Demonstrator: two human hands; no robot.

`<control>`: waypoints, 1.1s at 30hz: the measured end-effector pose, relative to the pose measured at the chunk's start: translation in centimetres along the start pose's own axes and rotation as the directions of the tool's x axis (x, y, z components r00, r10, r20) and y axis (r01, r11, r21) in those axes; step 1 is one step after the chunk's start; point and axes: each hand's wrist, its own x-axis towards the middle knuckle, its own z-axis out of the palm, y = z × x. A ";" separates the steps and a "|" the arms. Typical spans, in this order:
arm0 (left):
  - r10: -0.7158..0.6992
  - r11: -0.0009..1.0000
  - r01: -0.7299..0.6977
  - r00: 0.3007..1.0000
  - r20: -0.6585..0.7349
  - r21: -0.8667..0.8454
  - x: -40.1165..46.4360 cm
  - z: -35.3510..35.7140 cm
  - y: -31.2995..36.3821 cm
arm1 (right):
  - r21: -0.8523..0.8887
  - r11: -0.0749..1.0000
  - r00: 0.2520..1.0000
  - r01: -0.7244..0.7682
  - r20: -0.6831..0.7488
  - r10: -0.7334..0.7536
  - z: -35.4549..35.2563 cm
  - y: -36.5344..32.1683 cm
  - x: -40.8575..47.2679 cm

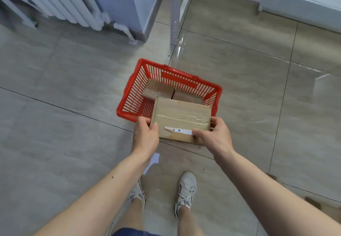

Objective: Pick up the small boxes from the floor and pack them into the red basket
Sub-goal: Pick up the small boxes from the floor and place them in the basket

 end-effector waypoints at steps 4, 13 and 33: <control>0.013 1.000 -0.012 1.000 -0.015 0.023 4.9 -2.8 -0.1 | 0.010 1.000 0.999 -0.022 -0.024 0.022 4.6 -1.9 1.6; 0.043 0.996 -0.054 0.989 0.141 0.072 15.6 -4.7 -3.3 | 0.041 0.994 0.992 -0.097 -0.082 0.100 13.9 -1.9 7.1; -0.055 0.825 -0.134 0.948 0.313 0.549 33.7 3.9 -14.4 | -0.127 0.967 0.974 -0.219 0.023 0.224 26.8 7.7 24.2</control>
